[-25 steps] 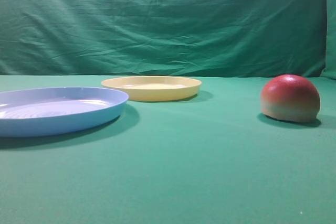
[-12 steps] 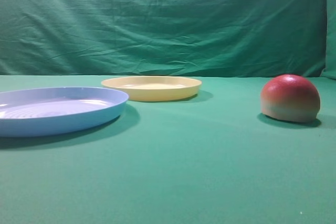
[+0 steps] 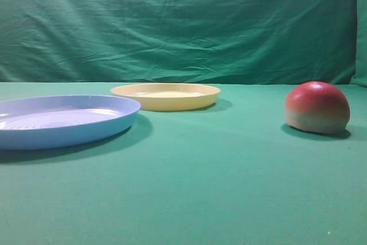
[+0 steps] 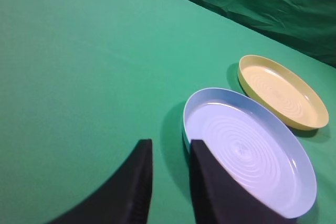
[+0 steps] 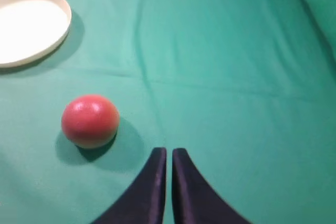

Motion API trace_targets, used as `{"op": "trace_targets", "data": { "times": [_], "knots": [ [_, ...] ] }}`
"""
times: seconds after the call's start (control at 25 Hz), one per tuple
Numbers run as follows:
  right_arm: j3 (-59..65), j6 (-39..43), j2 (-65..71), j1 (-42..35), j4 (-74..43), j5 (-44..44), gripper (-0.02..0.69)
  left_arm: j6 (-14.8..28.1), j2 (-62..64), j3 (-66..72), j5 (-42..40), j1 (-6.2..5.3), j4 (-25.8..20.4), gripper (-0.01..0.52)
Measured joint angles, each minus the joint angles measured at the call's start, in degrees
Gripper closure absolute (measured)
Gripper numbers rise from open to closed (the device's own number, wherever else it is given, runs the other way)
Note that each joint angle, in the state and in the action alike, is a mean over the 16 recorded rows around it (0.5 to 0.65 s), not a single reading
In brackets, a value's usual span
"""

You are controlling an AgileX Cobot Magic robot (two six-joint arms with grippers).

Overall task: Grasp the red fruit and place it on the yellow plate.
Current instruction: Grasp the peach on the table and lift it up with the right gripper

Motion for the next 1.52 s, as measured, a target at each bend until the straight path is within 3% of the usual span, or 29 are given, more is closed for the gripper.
{"op": "trace_targets", "data": {
  "times": [0.28,0.4,0.92,1.04,1.32,1.52],
  "knots": [
    [-9.0,-1.4,15.5,7.5,0.4,3.6,0.659,0.0,0.0,0.0,0.0,0.0,0.0,0.357],
    [-12.4,-1.0,21.8,9.7,0.2,3.8,0.617,0.0,0.0,0.0,0.0,0.0,0.0,0.357],
    [-18.8,-0.1,38.4,11.1,-2.4,-1.4,0.138,0.0,0.0,0.0,0.0,0.0,0.0,0.357],
    [-18.9,-0.1,40.4,11.1,-3.0,-3.2,0.078,0.0,0.0,0.0,0.0,0.0,0.0,0.357],
    [-18.9,0.0,44.7,11.1,-3.7,-6.5,0.091,0.0,0.0,0.0,0.0,0.0,0.0,0.357],
    [-19.7,0.1,47.0,11.1,-3.6,-7.5,0.161,0.0,0.0,0.0,0.0,0.0,0.0,0.357]
  ]
}}
